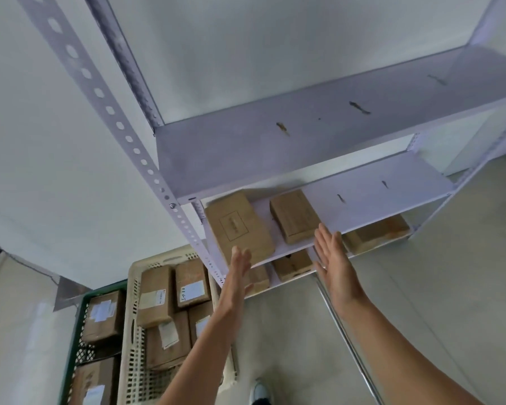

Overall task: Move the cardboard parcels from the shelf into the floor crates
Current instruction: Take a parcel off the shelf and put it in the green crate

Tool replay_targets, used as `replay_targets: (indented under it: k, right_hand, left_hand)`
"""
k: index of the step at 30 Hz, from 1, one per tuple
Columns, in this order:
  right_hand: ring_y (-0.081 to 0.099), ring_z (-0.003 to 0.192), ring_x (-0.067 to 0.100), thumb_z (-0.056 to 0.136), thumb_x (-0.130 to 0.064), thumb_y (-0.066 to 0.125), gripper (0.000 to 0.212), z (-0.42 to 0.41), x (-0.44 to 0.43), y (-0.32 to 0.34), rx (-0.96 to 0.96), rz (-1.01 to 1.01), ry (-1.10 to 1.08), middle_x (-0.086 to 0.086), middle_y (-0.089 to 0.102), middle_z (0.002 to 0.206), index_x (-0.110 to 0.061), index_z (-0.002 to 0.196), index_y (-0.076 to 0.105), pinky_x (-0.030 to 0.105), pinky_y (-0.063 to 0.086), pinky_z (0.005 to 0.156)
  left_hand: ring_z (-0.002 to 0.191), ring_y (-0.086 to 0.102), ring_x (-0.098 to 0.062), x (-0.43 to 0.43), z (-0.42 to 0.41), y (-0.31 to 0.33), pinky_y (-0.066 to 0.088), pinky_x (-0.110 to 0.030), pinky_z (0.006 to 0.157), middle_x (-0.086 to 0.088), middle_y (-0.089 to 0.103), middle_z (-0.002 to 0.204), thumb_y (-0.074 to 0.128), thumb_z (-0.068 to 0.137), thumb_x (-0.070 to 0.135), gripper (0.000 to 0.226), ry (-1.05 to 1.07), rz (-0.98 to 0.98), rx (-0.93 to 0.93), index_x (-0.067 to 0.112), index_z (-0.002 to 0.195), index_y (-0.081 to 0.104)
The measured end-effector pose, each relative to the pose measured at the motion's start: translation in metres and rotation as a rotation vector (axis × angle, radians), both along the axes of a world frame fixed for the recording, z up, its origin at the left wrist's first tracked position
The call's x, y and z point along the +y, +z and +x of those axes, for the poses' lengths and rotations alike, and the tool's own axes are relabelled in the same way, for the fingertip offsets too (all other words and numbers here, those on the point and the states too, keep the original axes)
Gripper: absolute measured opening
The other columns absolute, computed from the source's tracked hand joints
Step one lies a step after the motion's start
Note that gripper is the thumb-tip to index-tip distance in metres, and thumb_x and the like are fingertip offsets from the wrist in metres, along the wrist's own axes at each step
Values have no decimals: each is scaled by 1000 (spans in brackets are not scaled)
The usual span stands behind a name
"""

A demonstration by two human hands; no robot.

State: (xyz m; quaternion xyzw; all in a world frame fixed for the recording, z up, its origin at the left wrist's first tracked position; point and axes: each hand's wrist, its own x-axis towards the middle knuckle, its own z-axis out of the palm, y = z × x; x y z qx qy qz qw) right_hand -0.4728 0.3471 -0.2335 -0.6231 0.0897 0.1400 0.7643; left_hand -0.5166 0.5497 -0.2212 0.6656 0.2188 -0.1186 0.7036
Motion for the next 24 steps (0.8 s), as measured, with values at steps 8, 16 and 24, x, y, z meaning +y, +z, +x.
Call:
replay_targets:
  k: [8,16,24]
  right_hand:
    - [30,154,7,87,-84,32,86,71,-63,-22,61,-37,-71,-15,32,171,-42,162,33,34,27,119]
    - [25,160,15,91,-77,27,86,155,-101,-59,181,-97,-86,-8,28,173,-34,165,28,45,18,131]
    - [20,162,14,105,-70,18,74,238,-119,-117,267,-162,24,-7,21,176,-30,168,23,48,16,131]
  left_hand:
    - [159,35,-24,-42,86,-42,28,-57,130,-3,36,174,19,110,65,77,12,-25,86,18,168,36]
    - [163,26,-22,-69,181,-94,24,-57,129,-1,25,179,20,109,68,79,-1,-62,197,19,172,24]
    - [164,24,-27,-79,249,-136,22,-62,130,-1,20,180,18,110,70,78,22,-27,297,22,172,21]
